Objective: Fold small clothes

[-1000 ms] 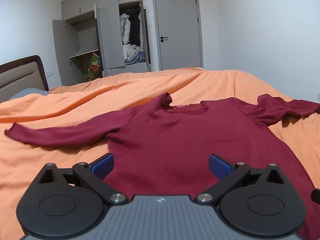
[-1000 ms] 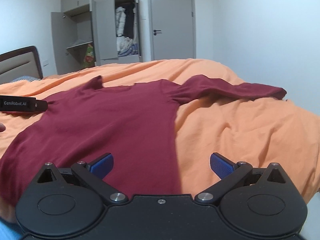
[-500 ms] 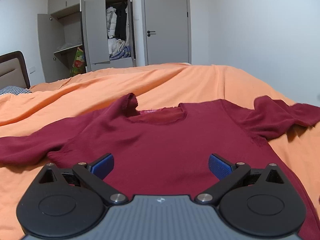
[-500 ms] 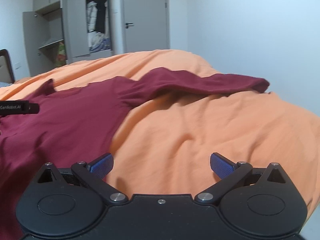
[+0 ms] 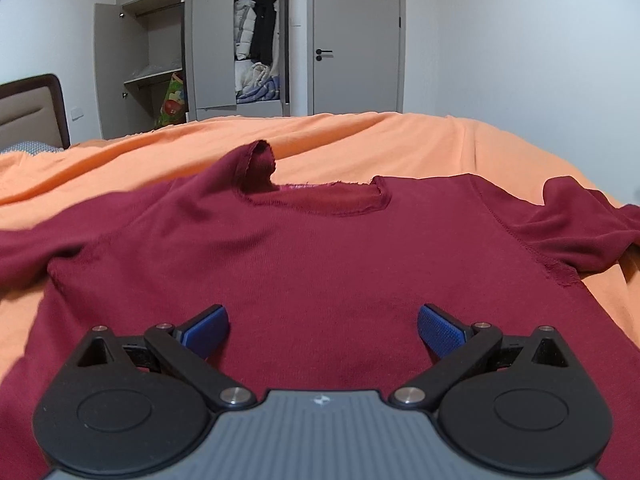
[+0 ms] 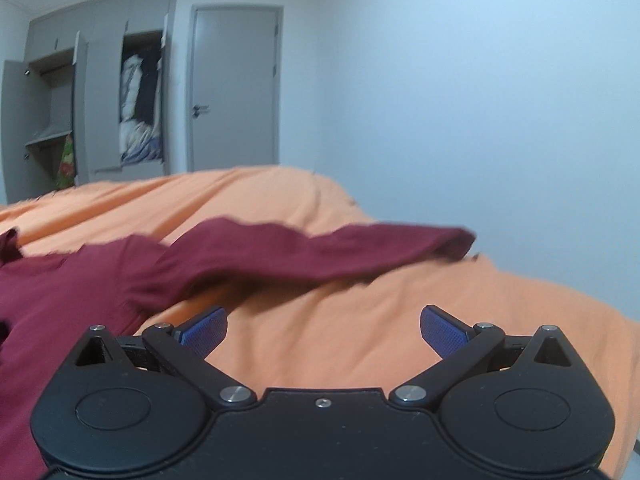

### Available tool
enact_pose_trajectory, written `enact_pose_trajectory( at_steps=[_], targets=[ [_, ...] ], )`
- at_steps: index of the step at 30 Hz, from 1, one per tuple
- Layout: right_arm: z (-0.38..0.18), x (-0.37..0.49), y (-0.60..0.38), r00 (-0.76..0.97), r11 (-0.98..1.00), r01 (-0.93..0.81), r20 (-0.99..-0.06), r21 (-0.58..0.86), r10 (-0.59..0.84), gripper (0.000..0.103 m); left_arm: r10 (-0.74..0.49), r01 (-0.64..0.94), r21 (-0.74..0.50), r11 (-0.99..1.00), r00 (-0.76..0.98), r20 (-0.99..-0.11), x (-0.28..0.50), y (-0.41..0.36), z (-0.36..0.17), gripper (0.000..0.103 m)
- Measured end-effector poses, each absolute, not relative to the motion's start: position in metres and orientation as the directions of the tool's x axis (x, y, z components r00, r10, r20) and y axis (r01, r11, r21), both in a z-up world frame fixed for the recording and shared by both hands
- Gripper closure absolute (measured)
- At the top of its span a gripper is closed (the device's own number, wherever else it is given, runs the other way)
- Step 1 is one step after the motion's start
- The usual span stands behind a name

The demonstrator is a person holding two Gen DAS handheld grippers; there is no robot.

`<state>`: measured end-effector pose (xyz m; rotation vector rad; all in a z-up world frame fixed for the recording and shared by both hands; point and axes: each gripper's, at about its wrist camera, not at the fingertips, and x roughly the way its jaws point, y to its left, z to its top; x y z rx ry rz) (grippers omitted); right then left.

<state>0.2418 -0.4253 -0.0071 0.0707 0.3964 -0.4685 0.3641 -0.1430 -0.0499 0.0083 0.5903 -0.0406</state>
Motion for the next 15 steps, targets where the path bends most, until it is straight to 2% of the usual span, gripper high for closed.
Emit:
enact_pose_trajectory(
  at_steps=[4,9,15],
  targets=[
    [0.002,0.258,-0.461,0.794,0.861,0.509,-0.403,0.030,-0.455,0.000,-0.046,0.041,-0.021,0.999,0.825,-0.563,0.365,-0.139,-0.052,0.000],
    [0.010,0.284,-0.513,0.815,0.854,0.493,-0.432,0.168,-0.386,0.000,-0.038,0.041,-0.007,0.999,0.824,-0.565,0.365,-0.141,-0.054,0.000],
    [0.003,0.327,-0.563,0.760,0.812,0.560,-0.495,0.168,-0.422,0.001,-0.037,0.041,-0.006,0.999,0.823,-0.567,0.366,-0.142,-0.055,0.000]
  ],
)
